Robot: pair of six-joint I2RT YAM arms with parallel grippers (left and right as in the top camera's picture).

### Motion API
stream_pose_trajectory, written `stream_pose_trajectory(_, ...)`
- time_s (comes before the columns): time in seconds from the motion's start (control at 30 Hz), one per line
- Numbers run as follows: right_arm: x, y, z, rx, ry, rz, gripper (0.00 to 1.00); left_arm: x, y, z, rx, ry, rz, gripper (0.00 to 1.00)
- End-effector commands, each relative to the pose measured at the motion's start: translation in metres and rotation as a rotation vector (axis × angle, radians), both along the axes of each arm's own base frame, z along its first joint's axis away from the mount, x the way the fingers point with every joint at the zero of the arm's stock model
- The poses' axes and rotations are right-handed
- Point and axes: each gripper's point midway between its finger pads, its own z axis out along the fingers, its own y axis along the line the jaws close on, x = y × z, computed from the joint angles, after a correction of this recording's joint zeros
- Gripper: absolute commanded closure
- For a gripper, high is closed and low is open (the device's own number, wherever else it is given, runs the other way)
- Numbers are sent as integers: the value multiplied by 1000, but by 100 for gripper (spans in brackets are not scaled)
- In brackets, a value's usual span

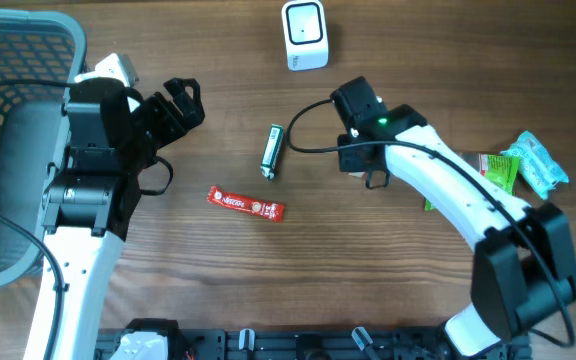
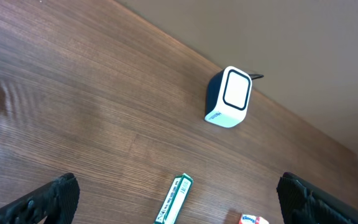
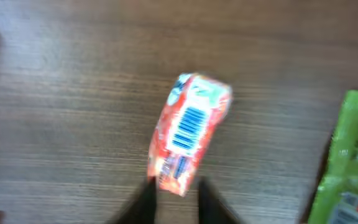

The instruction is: Scan the item barcode

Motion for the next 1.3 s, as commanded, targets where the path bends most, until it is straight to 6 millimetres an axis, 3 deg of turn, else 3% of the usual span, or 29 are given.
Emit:
stream_pose_trajectory(0.0, 3, -21, 20, 8, -53, -140, 96, 1, 3, 0, 20, -4, -4, 0)
stream_pose_trajectory(0.13, 2, -48, 6, -10, -6, -213, 96, 1, 3, 0, 20, -4, -4, 0)
stream_pose_trajectory(0.23, -5, -51, -7, 17, 47, -226, 95, 1, 3, 0, 20, -4, -4, 0)
stream_pose_trajectory(0.4, -21, -35, -32, 107, 110, -199, 93, 1, 3, 0, 20, -4, -4, 0)
stream_pose_trajectory(0.47, -22, -19, -37, 186, 126, -126, 96, 1, 3, 0, 20, -4, -4, 0)
stream_pose_trajectory(0.6, -19, 30, -24, 416, 121, 113, 95, 1, 3, 0, 20, -4, -4, 0)
stream_pose_trajectory(0.77, -11, 36, -20, 446, 90, 126, 92, 1, 3, 0, 20, -4, -4, 0)
stream_pose_trajectory(0.8, -11, 36, -18, 448, 88, 127, 96, 1, 3, 0, 20, -4, -4, 0)
stream_pose_trajectory(1.03, -12, 23, 9, 375, 47, 150, 96, 1, 3, 0, 20, -4, -4, 0)
stream_pose_trajectory(1.1, -24, 0, 0, 272, 98, 50, 95, 1, 3, 0, 20, -4, -4, 0)
stream_pose_trajectory(1.27, -30, -20, -13, 170, 110, 17, 89, 1, 3, 0, 20, -4, -4, 0)
